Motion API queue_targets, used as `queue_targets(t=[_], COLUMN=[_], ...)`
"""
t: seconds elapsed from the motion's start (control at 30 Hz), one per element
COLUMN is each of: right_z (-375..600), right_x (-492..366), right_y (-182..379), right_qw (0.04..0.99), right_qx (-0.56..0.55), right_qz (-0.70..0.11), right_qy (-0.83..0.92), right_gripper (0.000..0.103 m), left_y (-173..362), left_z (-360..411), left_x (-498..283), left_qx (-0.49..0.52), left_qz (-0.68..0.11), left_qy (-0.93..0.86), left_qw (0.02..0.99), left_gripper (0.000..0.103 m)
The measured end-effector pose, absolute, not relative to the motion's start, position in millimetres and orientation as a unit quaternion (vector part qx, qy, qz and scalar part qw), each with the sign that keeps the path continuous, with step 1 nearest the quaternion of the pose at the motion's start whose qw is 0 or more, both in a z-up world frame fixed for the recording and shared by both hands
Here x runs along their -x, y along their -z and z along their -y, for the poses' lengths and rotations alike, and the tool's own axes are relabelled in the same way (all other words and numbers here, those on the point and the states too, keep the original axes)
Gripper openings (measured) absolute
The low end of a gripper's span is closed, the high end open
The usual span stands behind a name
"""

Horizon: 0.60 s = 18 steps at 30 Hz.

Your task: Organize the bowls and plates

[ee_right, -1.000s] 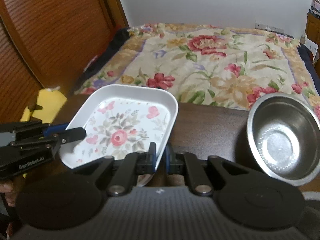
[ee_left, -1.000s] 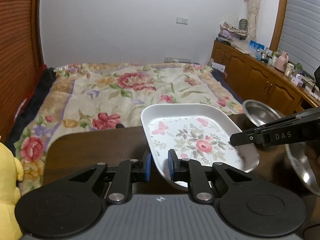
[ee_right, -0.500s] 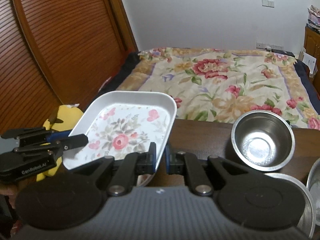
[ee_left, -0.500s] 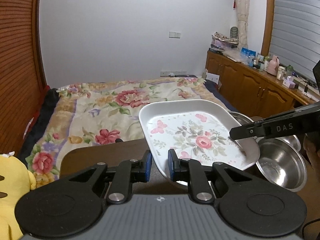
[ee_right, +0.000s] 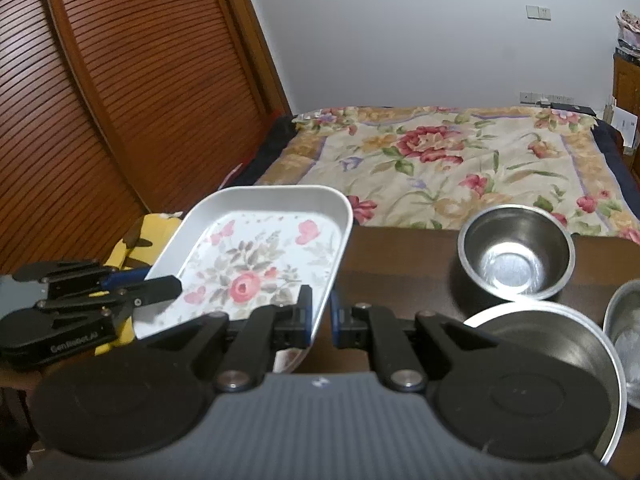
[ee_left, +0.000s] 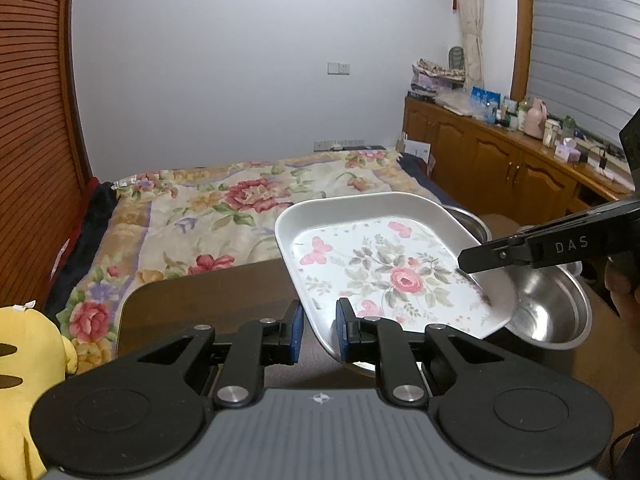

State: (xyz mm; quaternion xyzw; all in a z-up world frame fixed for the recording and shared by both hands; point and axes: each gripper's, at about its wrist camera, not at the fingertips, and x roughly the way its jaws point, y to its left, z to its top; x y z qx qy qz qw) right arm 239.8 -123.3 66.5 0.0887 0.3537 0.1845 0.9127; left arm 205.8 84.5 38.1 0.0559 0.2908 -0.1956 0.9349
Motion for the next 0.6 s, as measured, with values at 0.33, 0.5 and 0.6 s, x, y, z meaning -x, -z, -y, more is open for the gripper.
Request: queue_targets(t=[0.33,0.5,0.6], right_z=[126.9,127.7,127.7], right_x=[-218.3,-209.0,-202.7], right_y=[-54.5,-47.3,-43.7], right_qw=[0.913,0.912,0.91], right_qx=[-0.093,-0.091,-0.093], right_qz=[-0.35,-0.351,-0.352], right_qy=[-0.186,-0.192,-0.197], right_gripper=[0.011,0.011,0.011], left_y=[-24.0,-17.1,-13.8], left_z=[-79.0,-80.5,-82.4], left_x=[-189.4,-181.0,-173.8], left_qx=[-0.059,-0.057,-0.059], left_qz=[-0.297,-0.303,-0.305], left_qy=[0.2,0.202,0.201], left_qw=[0.932,0.93,0.929], left_gripper=[0.019,0.019,0.019])
